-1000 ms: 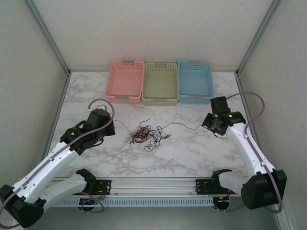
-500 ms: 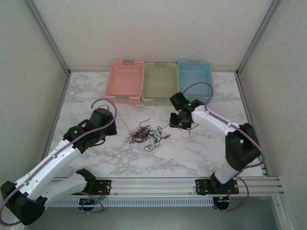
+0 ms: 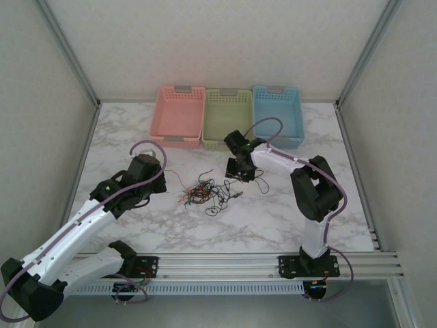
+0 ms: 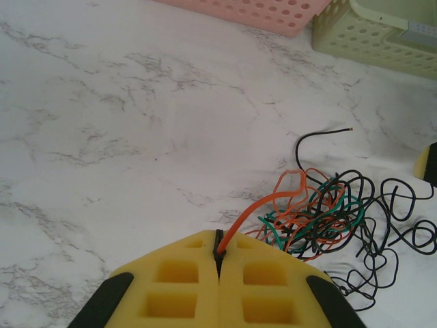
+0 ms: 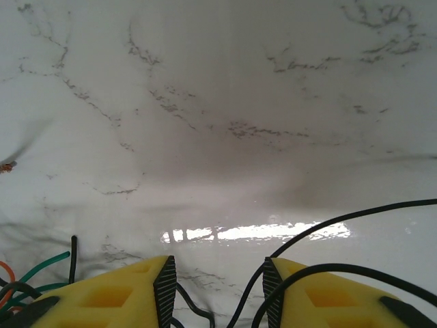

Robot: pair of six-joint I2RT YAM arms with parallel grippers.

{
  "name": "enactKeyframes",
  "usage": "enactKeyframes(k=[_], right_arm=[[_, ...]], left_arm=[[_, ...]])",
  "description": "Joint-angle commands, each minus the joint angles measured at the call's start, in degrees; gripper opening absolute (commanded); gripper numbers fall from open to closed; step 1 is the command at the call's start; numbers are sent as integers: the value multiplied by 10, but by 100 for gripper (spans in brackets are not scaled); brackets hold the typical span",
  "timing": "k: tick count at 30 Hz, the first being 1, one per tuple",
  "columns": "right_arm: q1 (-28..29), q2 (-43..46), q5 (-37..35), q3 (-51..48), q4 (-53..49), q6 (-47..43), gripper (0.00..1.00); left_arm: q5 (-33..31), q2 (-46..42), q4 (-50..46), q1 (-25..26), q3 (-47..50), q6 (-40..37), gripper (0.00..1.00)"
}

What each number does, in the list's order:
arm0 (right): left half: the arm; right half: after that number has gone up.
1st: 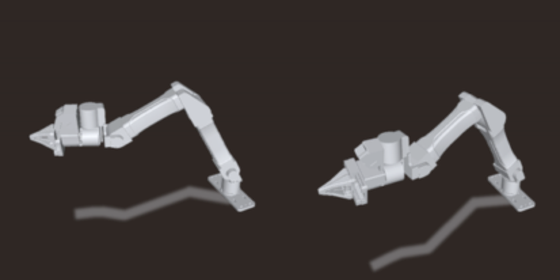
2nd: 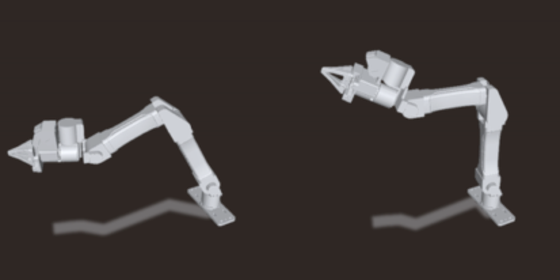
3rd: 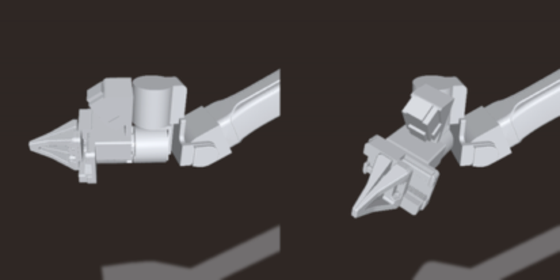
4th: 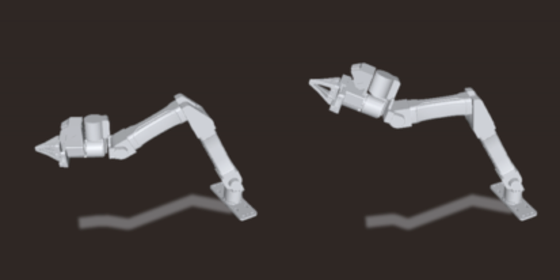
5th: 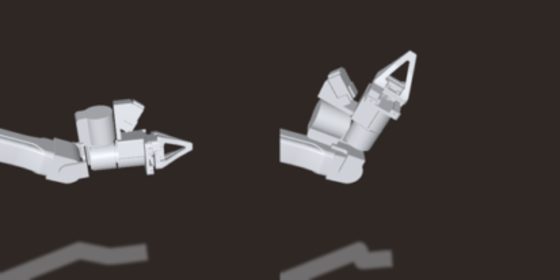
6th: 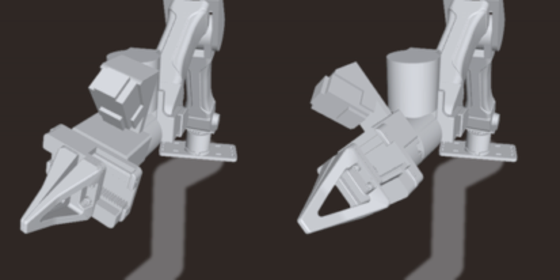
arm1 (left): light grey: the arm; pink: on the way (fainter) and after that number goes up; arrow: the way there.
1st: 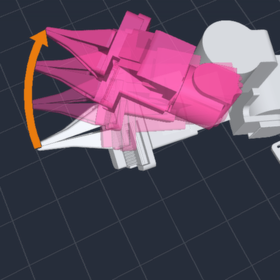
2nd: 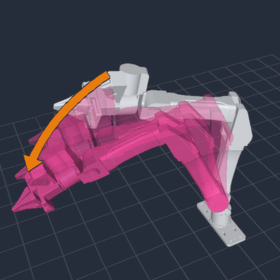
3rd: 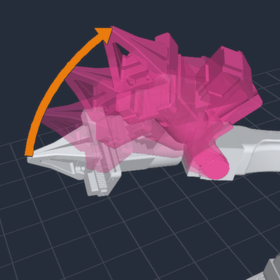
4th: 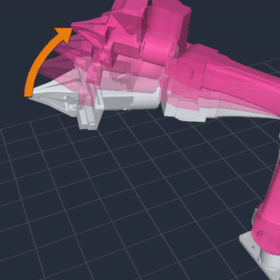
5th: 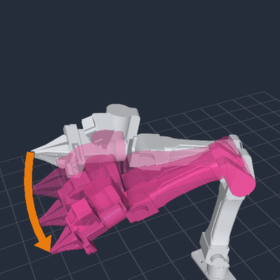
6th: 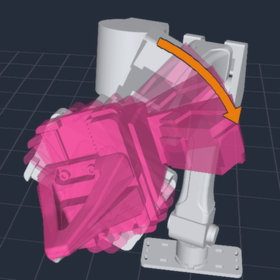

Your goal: Untangle the cables

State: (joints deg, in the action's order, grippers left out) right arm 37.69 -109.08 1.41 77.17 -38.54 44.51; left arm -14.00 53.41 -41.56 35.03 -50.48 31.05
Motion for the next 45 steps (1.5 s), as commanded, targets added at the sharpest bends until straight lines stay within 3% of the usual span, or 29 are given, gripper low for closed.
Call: enactKeyframes(k=[1, 15, 24, 29, 39, 42, 45], right_arm=[[6, -21, 1, 16, -9, 29, 41], [21, -9, 6, -5, -17, 72, 38], [22, 9, -13, -12, -18, 79, 4], [21, 35, -31, -12, -27, 74, 0], [16, 202, -112, -19, -61, -3, 0], [-16, 273, -130, -36, -85, -35, 0], [-82, 335, -127, -74, -105, -55, 0]], left_arm=[[-1, -6, 4, 2, 5, -12, 0], [5, -8, 4, 3, 6, -12, 0], [3, -7, 4, 3, 6, -13, 0], [1, -7, 4, 4, 6, -13, 0], [-48, -4, -22, 5, 7, 8, 0], [-50, -13, -22, 5, 10, 12, 0], [-58, -19, -27, 5, 13, 16, 0]])
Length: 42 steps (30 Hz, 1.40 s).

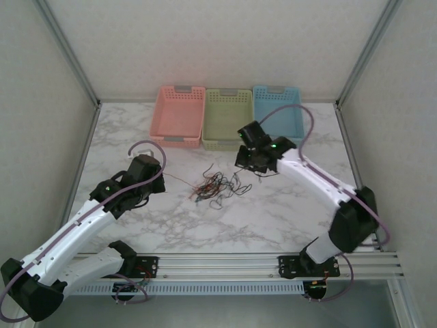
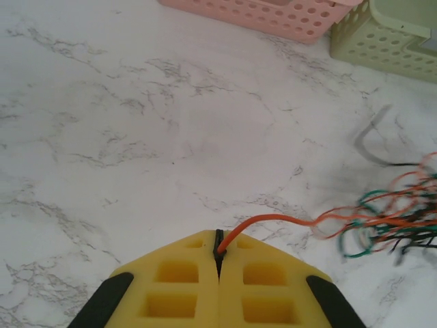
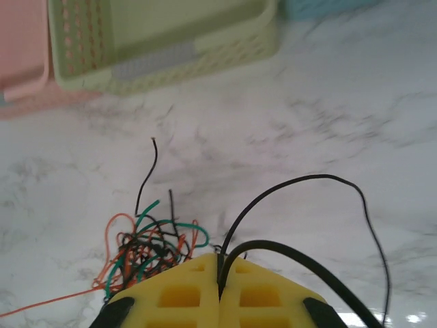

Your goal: Untangle the cables

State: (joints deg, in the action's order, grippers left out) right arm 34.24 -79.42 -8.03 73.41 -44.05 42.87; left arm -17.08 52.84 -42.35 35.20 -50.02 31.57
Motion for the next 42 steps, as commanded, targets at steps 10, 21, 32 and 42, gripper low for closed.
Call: enactKeyframes(k=[10, 21, 32, 42], right_arm=[[-296, 119, -12, -198, -52, -76, 0], [-330, 114, 55, -234, 6, -86, 0], [-306, 199, 148, -127, 23, -90, 0], [-290, 102, 21, 87, 115, -46, 0]], left_arm=[[-71, -66, -46, 1, 2, 23, 0], [-54, -51, -41, 2, 2, 20, 0], [-31, -36, -21, 1, 10, 17, 0], [-21, -32, -19, 1, 9, 12, 0]])
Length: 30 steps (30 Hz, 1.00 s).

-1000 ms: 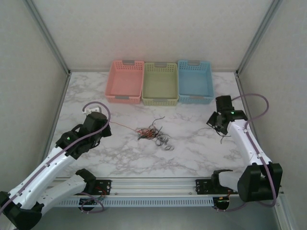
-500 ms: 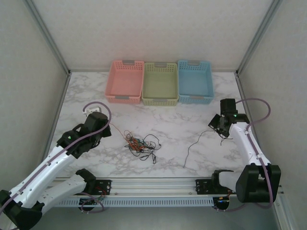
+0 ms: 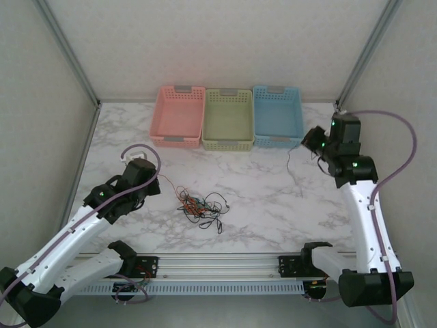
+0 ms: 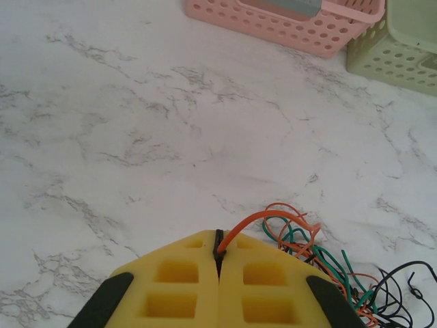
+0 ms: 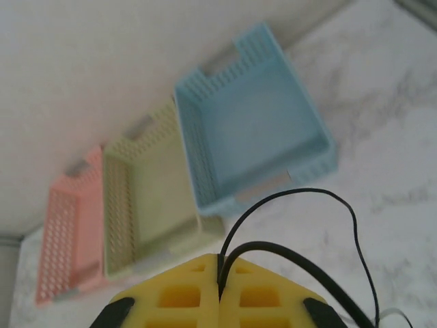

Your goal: Untangle the cables

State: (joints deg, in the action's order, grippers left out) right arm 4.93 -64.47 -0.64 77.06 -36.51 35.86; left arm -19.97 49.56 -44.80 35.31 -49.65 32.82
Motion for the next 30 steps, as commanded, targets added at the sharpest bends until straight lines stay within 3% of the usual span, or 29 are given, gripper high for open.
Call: enactKeyframes(k=[1, 10, 16, 23, 26, 30], right_arm=[[3, -69, -64, 71, 43, 31, 0], [22, -295, -123, 284, 125, 86, 0], [39, -451, -181, 479, 95, 77, 0], [53, -664, -230, 793, -40, 49, 0], [56, -707, -239, 813, -54, 50, 0], [62, -714, -203, 736, -22, 59, 0]], left_arm=[[9, 3, 5, 0, 5, 0, 0], [22, 24, 19, 0, 3, -10, 0], [26, 29, 18, 0, 3, -11, 0], [30, 36, 21, 0, 3, -11, 0], [32, 38, 20, 0, 2, -14, 0], [31, 38, 21, 0, 1, -14, 0]])
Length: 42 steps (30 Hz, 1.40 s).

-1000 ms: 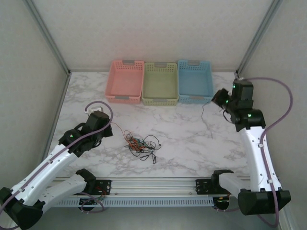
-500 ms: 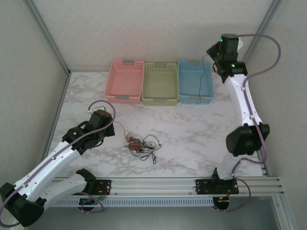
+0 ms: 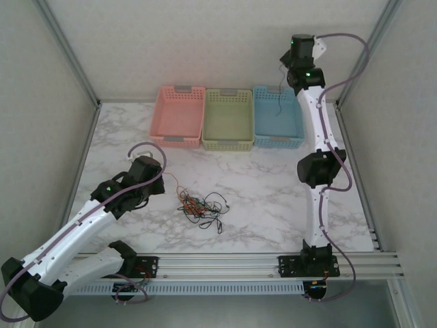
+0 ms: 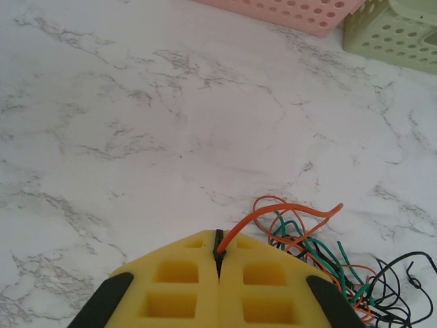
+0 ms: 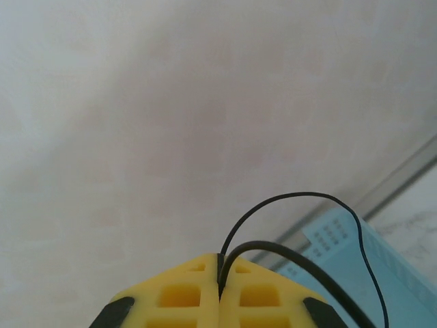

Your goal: Untangle the cables

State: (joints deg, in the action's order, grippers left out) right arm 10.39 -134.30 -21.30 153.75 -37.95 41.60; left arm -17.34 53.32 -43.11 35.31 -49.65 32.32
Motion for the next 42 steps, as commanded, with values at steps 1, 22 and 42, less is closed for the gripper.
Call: enactKeyframes(k=[1, 22, 42], right_arm=[[10, -19, 9, -48, -1, 0, 0], [9, -33, 68, -108, -92, -17, 46], [169, 428, 319, -713, 30, -87, 44]], left_arm=[[5, 1, 4, 0, 2, -9, 0], [12, 4, 15, 0, 5, -11, 0], [88, -26, 61, 2, 41, -5, 0]])
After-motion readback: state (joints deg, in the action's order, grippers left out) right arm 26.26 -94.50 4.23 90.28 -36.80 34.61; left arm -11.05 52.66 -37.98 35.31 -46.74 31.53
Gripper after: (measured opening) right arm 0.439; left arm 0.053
